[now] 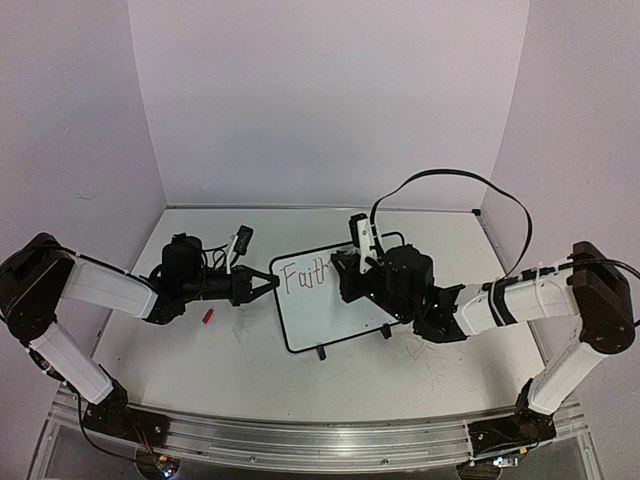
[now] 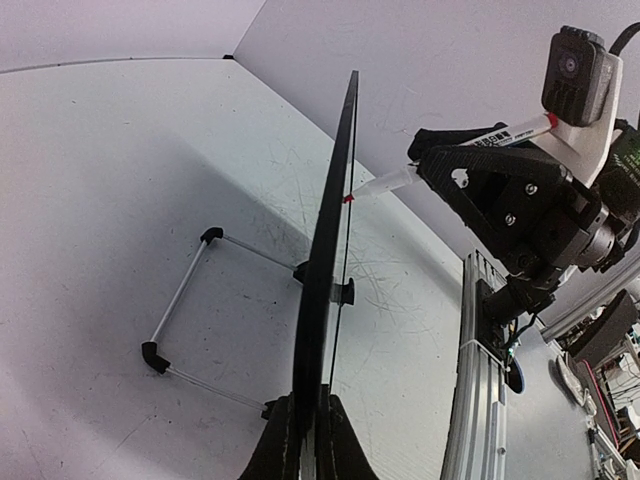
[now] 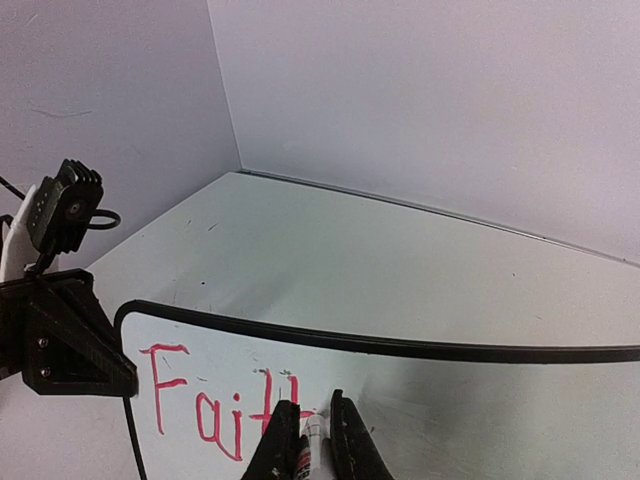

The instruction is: Write a sentence on the whiteboard

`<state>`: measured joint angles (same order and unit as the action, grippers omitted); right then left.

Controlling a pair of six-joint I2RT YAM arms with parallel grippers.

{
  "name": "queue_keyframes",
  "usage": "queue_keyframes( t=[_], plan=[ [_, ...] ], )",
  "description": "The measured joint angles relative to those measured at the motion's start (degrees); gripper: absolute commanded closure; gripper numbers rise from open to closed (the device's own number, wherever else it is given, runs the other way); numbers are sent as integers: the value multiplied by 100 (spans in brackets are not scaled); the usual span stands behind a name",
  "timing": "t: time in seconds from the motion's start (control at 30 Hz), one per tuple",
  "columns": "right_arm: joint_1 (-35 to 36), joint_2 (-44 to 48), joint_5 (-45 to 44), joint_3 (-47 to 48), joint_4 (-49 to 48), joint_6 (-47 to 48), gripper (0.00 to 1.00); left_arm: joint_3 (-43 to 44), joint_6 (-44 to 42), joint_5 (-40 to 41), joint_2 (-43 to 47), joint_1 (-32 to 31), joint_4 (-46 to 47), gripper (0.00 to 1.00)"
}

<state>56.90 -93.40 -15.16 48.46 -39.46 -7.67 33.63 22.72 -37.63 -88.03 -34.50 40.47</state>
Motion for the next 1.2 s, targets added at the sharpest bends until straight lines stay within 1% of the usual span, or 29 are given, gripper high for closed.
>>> queue_keyframes(
  t=[0.87, 1.07, 1.2],
  plan=[
    [39, 66, 118, -283, 66, -247, 100, 0, -2, 6, 0, 0, -4, 100],
    [23, 439, 23, -439, 441, -170, 100, 0, -20, -22, 3, 0, 0, 100],
    [11, 1108, 275, -611, 575, -11, 100, 0, -20, -23, 10, -1, -2, 100]
  ],
)
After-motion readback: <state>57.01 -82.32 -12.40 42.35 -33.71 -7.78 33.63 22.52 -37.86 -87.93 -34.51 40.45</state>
